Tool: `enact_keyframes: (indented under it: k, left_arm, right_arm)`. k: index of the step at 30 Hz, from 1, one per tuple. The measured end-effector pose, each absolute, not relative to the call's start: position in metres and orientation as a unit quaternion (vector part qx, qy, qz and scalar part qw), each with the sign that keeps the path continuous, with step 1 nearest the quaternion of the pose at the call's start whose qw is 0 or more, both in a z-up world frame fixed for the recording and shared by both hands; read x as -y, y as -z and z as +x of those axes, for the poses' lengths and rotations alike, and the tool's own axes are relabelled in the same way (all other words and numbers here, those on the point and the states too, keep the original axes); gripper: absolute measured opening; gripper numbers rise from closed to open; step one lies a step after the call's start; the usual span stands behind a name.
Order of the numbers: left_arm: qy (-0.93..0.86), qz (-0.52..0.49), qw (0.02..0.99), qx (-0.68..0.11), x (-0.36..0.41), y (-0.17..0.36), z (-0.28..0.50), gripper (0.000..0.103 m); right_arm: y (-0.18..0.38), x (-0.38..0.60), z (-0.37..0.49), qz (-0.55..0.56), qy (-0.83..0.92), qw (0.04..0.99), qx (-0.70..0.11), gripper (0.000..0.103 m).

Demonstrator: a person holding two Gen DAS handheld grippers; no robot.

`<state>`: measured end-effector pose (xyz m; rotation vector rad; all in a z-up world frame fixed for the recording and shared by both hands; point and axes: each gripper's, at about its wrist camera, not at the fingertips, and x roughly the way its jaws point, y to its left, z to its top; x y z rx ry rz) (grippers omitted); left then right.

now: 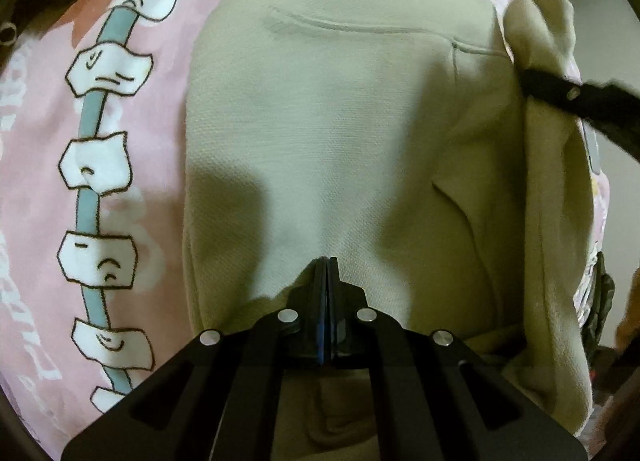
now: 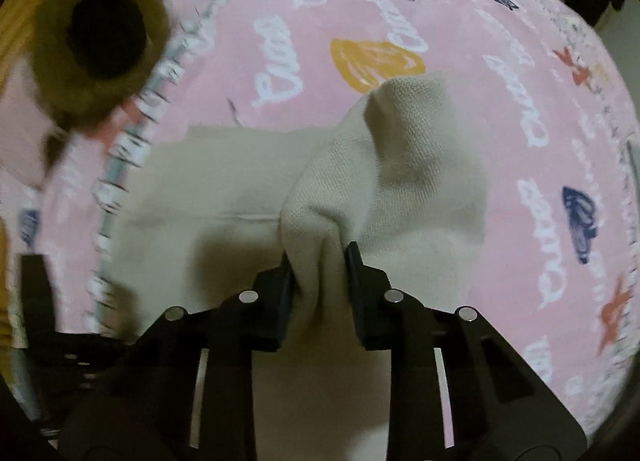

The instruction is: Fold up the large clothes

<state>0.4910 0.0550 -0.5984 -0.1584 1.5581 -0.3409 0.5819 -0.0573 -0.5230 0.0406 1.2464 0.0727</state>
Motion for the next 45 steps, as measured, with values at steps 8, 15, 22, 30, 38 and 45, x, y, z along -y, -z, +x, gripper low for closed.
enact_keyframes:
  k: [8, 15, 22, 30, 38, 45]
  left_arm:
    - [0.165, -0.042, 0.712, -0.681, -0.057, 0.597, 0.471, 0.002]
    - [0.201, -0.099, 0.703, -0.675, -0.085, 0.598, 0.451, 0.002]
    - [0.190, -0.150, 0.690, -0.683, -0.108, 0.600, 0.425, 0.001]
    - [0.136, -0.156, 0.701, -0.682, -0.136, 0.580, 0.366, 0.001]
    - [0.097, -0.205, 0.724, -0.652, -0.125, 0.490, 0.362, 0.001]
    - [0.027, -0.165, 0.672, -0.722, -0.097, 0.556, 0.381, 0.002]
  right_arm:
    - [0.482, 0.058, 0.555, 0.112, -0.154, 0.828, -0.527, 0.022]
    - [0.477, 0.005, 0.550, 0.068, -0.269, 0.790, -0.547, 0.022]
    - [0.514, -0.060, 0.565, -0.024, -0.316, 0.731, -0.604, 0.022]
    - [0.557, -0.104, 0.597, -0.067, -0.304, 0.685, -0.659, 0.022]
    - [0.594, -0.148, 0.596, -0.155, -0.272, 0.639, -0.703, 0.022]
    - [0.598, -0.150, 0.615, -0.149, -0.288, 0.592, -0.738, 0.022]
